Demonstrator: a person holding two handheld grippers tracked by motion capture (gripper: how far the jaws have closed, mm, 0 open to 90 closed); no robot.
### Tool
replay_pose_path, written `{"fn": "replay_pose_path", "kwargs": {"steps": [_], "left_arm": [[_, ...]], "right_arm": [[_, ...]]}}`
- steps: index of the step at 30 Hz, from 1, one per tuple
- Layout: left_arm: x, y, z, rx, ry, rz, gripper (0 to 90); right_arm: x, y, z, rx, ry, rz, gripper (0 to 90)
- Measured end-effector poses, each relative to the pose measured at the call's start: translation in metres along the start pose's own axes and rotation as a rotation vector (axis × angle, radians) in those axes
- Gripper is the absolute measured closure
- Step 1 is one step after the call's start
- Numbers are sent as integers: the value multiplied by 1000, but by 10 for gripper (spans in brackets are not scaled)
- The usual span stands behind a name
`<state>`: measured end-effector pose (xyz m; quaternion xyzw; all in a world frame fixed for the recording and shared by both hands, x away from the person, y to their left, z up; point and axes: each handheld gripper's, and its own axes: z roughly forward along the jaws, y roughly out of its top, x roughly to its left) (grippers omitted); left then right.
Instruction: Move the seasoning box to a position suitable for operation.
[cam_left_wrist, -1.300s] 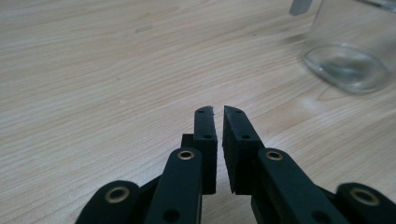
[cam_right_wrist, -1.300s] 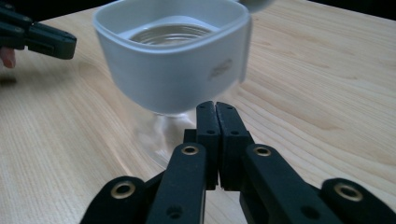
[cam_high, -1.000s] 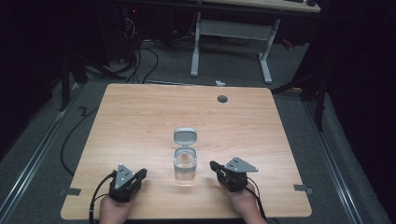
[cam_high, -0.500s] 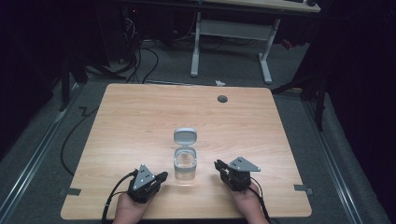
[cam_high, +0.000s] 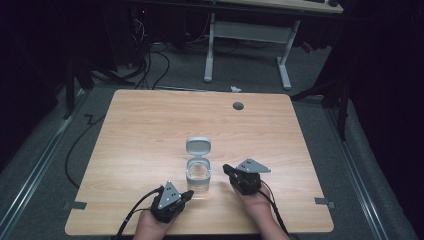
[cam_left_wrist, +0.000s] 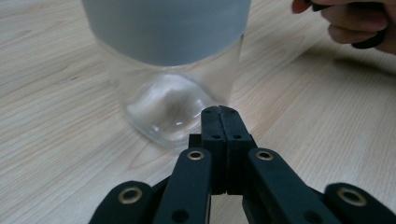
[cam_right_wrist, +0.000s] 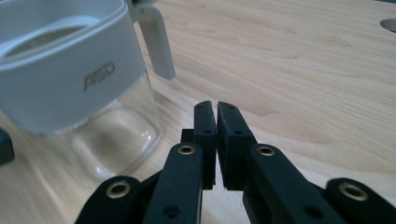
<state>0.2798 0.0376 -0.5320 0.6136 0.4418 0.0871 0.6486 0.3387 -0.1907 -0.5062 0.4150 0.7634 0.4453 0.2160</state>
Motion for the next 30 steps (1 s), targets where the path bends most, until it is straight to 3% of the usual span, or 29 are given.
{"fn": "replay_pose_path", "kwargs": {"steps": [10,20,30], "left_arm": [[-10,-4,19,6,-9,12,900],[-8,-4,17,-29,-2,-8,900],[-8,-4,17,-26,-3,-9,900]], "right_arm": [[-6,23,15,-30,13,27,900],[-7,43,25,-55,15,17,900],[-5,64,33,-76,19,-3,900]]}}
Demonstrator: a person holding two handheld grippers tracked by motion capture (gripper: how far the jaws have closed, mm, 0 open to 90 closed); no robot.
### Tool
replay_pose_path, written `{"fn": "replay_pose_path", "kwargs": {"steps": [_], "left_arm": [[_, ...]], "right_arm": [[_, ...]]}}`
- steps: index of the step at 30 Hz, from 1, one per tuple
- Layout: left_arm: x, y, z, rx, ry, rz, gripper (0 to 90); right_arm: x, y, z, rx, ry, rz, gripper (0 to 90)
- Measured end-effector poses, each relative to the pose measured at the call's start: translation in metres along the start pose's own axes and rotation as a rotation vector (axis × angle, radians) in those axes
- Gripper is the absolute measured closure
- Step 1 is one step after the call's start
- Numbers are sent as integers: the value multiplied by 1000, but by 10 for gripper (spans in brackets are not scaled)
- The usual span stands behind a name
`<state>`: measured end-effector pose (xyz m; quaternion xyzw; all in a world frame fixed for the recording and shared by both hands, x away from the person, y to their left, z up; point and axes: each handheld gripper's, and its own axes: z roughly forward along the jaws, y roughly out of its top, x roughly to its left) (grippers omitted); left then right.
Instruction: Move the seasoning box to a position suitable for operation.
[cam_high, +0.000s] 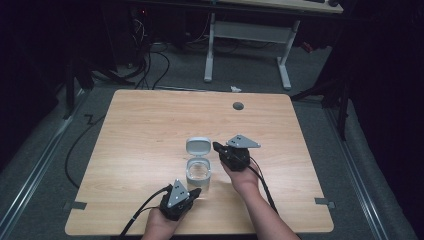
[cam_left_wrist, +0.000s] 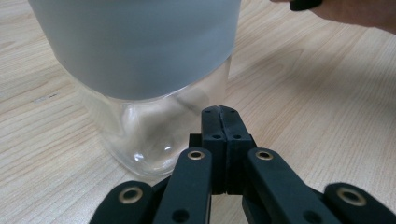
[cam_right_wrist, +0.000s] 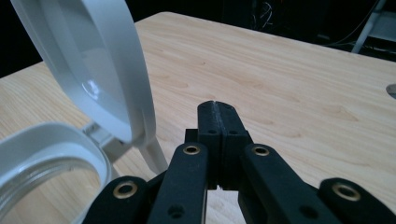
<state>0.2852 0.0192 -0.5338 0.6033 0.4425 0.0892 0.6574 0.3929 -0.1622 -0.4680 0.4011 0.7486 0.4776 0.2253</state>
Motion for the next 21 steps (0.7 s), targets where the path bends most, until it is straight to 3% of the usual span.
{"fn": "replay_pose_path", "kwargs": {"steps": [21], "left_arm": [[1,1,0,7,-2,-16,900]], "right_arm": [[5,25,-3,-39,29,-10,900]]}}
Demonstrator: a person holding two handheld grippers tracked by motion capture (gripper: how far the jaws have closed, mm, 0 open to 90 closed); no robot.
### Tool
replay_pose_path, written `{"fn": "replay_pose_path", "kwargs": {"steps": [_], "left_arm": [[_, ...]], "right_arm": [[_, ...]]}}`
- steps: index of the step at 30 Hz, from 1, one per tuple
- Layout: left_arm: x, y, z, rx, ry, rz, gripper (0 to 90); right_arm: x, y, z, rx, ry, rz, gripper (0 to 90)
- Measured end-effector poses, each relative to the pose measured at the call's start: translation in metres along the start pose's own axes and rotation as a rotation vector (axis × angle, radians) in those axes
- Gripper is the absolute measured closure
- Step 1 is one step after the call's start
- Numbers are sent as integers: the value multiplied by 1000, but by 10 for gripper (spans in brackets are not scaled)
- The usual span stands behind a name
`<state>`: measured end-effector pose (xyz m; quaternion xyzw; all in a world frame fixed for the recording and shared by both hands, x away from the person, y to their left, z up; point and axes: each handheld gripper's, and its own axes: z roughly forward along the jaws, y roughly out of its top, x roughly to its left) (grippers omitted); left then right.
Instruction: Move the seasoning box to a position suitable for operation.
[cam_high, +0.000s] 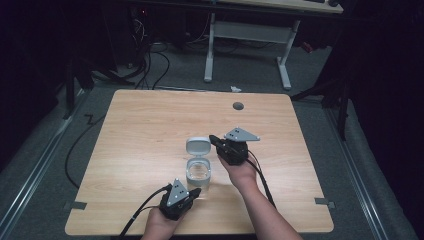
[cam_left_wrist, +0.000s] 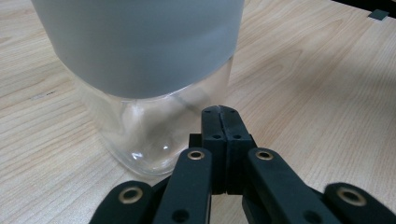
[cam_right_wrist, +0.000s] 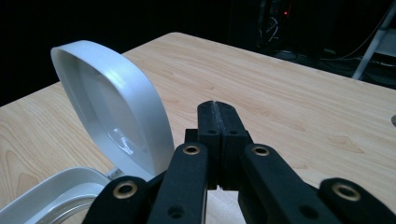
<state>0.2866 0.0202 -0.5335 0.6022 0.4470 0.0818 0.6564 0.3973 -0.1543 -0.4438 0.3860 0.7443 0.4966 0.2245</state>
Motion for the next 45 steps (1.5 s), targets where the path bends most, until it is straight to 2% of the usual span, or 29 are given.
{"fn": "replay_pose_path", "kwargs": {"steps": [12,20,26,29,31,34,36,42,43,45], "left_arm": [[0,0,0,1,0,-2,900],[0,0,-1,1,-10,-3,898],[0,1,-1,-5,-15,-13,886],[-2,1,-8,13,-46,-3,872],[-3,5,-12,11,-57,-12,871],[-3,8,-16,13,-55,-2,862],[2,12,-25,22,-56,17,850],[17,22,-35,5,-25,11,812],[23,26,-38,-7,-8,25,798],[29,32,-42,-16,0,32,763]], "right_arm": [[8,5,-9,-13,13,-9,900],[23,-6,-24,-29,50,-23,900],[27,-10,-33,-44,51,-37,900],[23,-14,-37,-40,40,-30,894],[18,-17,-39,-39,37,-22,885],[13,-21,-40,-35,27,-14,874],[5,-28,-42,-23,8,4,851],[-10,-41,-47,-2,-26,43,799],[-16,-46,-50,12,-46,49,777],[-23,-51,-54,23,-54,65,744]]}}
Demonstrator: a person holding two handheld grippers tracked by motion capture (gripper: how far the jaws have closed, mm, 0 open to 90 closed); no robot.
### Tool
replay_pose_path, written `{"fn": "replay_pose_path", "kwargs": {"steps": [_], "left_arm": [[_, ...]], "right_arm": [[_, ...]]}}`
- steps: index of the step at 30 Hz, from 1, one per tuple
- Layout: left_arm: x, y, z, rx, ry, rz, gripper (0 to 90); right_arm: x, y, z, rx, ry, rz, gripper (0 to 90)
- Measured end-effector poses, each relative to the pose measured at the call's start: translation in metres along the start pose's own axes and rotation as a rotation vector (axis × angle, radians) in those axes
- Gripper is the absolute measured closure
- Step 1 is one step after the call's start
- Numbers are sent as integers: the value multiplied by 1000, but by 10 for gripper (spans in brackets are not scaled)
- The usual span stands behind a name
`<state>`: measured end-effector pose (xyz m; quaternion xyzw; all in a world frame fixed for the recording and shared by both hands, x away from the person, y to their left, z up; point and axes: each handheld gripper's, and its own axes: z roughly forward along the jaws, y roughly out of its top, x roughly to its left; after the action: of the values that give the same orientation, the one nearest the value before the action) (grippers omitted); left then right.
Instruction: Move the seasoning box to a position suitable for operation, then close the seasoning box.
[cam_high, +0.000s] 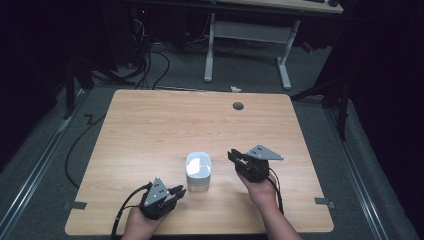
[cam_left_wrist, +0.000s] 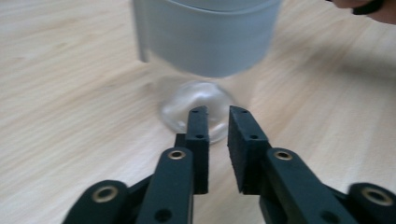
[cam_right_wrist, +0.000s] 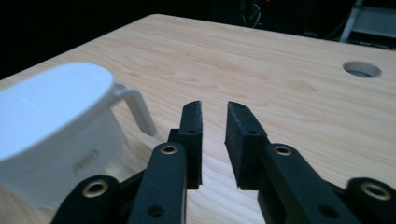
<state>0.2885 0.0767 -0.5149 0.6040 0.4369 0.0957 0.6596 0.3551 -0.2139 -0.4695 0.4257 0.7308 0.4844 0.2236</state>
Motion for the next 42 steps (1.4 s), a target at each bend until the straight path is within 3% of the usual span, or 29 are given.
{"fn": "replay_pose_path", "kwargs": {"steps": [5,7,11,12,13,15,18,19,20,21,22,25,27,29,32,36,39,42], "left_arm": [[13,13,-7,-35,39,-2,698],[26,20,-11,-59,85,15,675],[41,28,-16,-90,125,-11,642],[51,31,-18,-102,162,-17,633],[51,31,-18,-102,162,-17,623],[66,34,-19,-110,222,-30,605],[78,37,-22,-126,278,-11,575],[78,37,-22,-126,278,-11,565],[86,37,-25,-128,316,-2,559],[86,37,-25,-128,316,-2,553],[95,37,-30,-125,359,7,545],[103,38,-36,-142,393,-9,525],[112,40,-45,-166,433,-56,516],[112,39,-47,-163,440,-62,508],[108,34,-46,-148,458,-14,488],[104,30,-45,-141,465,-15,486],[104,30,-44,-138,471,1,479],[102,30,-45,-151,455,-20,479]], "right_arm": [[-12,-5,-6,10,-38,7,664],[-19,-9,-13,-4,-71,9,608],[-30,-19,-18,8,-122,10,564],[-33,-22,-20,8,-136,5,552],[-33,-22,-20,8,-136,5,552],[-42,-31,-25,13,-164,7,533],[-52,-41,-28,29,-188,9,508],[-52,-41,-28,29,-188,9,508],[-58,-47,-32,35,-207,9,490],[-58,-47,-32,35,-207,9,490],[-63,-54,-38,38,-229,17,476],[-65,-63,-49,40,-249,30,456],[-64,-80,-70,18,-296,46,442],[-64,-86,-78,18,-283,73,436],[-64,-82,-77,15,-279,38,427],[-64,-82,-66,29,-242,52,416],[-62,-83,-66,35,-238,26,416],[-64,-83,-69,31,-240,49,416]]}}
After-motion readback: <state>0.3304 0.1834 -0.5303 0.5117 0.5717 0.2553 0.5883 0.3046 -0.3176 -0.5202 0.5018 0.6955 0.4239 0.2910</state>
